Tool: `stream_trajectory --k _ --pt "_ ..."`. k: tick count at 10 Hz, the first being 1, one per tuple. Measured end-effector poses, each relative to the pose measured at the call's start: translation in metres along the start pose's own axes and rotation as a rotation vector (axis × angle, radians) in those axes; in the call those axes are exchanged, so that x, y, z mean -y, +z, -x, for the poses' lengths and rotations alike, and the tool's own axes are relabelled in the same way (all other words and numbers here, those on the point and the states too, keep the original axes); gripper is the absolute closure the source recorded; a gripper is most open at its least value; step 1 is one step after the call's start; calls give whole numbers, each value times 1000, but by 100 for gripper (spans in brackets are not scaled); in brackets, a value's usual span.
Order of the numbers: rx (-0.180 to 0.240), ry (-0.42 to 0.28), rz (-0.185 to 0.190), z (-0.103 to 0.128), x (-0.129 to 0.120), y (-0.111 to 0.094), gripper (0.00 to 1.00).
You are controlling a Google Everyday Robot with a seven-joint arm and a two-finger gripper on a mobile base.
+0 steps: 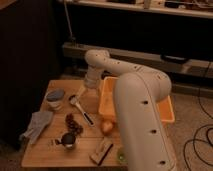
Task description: Wipe table surface with towel
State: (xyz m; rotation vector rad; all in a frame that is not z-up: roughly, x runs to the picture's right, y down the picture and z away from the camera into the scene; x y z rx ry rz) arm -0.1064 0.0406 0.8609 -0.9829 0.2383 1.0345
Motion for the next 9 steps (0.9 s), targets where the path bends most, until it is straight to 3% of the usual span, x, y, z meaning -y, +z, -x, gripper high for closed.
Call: stream_trajectory --k 2,4,9 --pt "12 -78 -12 5 -23 -2 20" --pt "38 -230 -26 13 -94 -1 20" --pt "64 -580 -47 1 -236 7 20"
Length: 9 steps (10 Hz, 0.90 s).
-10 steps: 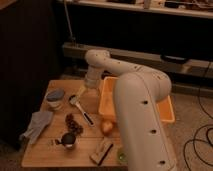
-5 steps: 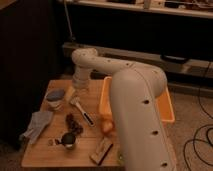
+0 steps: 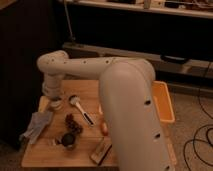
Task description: Wipe table surface with towel
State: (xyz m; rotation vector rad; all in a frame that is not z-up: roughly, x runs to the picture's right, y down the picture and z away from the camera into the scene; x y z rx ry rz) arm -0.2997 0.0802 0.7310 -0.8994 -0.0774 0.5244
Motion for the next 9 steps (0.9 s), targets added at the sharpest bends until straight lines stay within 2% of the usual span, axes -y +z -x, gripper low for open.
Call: stream_trajectory --k 1,2,3,4,5,7,9 --pt "4 -87 -1 13 -31 -1 20" --pt "6 -121 -1 18 -44 -1 20" --pt "8 -212 -4 31 -76 -3 20" --pt "7 -274 -8 44 -96 -3 20" --pt "3 -300 -11 52 -109 0 20" --pt "-8 -304 -14 60 -120 3 20" --pt "-17 -289 -20 71 -110 9 20"
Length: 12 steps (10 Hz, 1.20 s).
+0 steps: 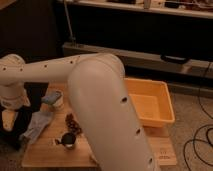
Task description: Wipe table surface with towel
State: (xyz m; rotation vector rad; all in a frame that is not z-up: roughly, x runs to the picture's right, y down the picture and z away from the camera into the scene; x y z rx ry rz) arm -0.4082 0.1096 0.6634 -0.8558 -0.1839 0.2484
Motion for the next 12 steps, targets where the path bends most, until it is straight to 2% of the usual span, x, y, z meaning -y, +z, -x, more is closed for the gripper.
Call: stream_trajectory --k 2,5,7,8,9,12 --pt "-9 21 -17 -3 25 10 20" --pt "8 28 -42 -11 49 16 20" --pt "19 20 -30 -22 71 30 20" --pt "27 9 -6 -25 74 41 20" --pt "65 -39 57 -27 70 51 20" --pt "157 -195 192 -26 41 54 20"
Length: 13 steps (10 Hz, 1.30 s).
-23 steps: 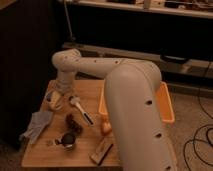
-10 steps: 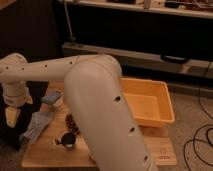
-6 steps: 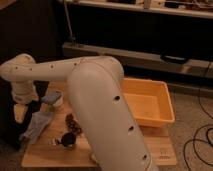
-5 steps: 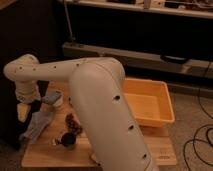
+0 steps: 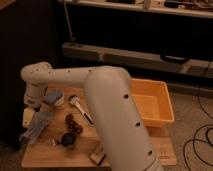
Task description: Wipe table surface with towel
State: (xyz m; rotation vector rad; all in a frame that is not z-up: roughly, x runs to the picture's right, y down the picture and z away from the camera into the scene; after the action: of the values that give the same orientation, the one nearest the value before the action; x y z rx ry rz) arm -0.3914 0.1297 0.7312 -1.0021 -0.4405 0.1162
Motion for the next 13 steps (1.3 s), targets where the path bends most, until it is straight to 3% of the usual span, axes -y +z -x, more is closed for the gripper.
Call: stream_trajectory --k 1,4,7,11,13 --pt "6 -21 32 -2 -7 -3 20" --pt "20 -64 47 -2 -19 -25 20" --pt "8 -84 75 3 -29 -29 20" --pt "-5 -75 69 0 -29 -28 20" --pt "-75 -26 13 -8 -26 -13 20"
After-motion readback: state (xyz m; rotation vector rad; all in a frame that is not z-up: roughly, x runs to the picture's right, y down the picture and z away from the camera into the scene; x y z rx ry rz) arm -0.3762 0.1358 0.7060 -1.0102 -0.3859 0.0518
